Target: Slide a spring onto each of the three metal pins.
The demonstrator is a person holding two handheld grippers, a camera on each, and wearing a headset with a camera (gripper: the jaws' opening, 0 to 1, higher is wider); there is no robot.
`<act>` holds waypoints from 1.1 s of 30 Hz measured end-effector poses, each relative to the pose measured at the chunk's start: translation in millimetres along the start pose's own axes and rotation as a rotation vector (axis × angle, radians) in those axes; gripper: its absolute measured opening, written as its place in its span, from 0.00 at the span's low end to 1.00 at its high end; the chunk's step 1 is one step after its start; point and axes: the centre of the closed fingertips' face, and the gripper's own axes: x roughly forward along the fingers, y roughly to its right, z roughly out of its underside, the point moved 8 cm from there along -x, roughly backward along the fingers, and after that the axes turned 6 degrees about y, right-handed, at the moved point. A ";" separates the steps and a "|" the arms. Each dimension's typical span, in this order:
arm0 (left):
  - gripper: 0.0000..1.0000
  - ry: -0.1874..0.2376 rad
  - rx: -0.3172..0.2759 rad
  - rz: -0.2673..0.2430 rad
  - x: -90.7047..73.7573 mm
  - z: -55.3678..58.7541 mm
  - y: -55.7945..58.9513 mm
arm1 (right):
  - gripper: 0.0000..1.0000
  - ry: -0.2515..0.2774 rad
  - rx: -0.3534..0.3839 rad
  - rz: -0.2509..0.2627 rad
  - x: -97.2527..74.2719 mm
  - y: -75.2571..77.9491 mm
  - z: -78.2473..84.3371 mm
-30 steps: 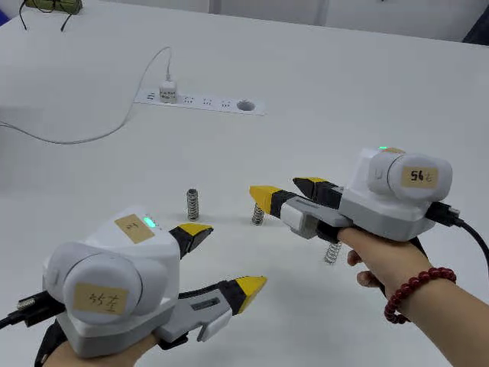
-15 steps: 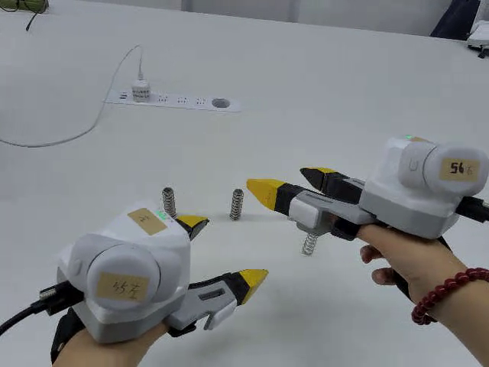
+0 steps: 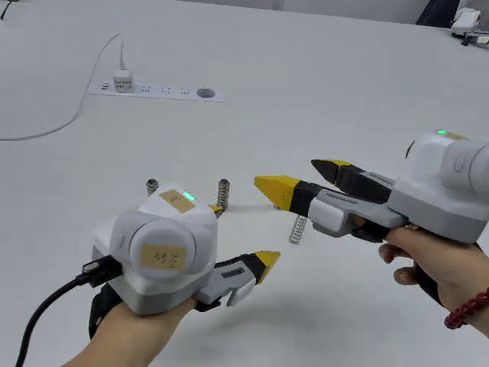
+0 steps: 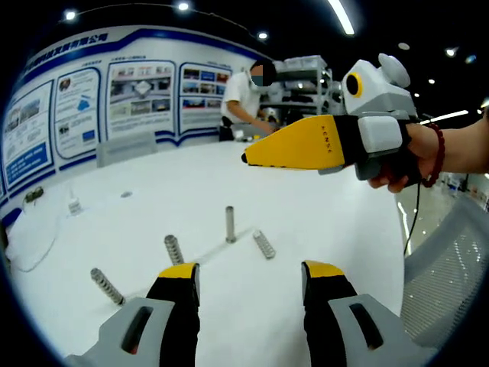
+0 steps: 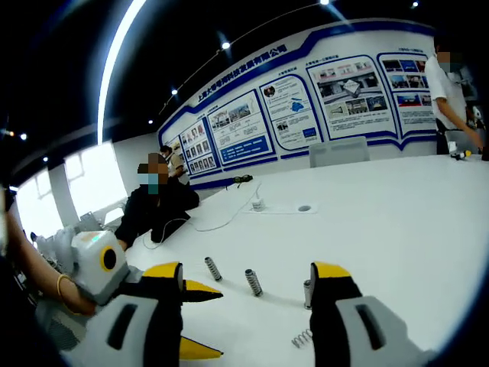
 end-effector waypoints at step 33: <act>0.30 -0.050 -0.009 0.049 74.6 11.2 19.0 | 0.70 -0.094 -0.117 -0.027 -75.5 14.1 23.4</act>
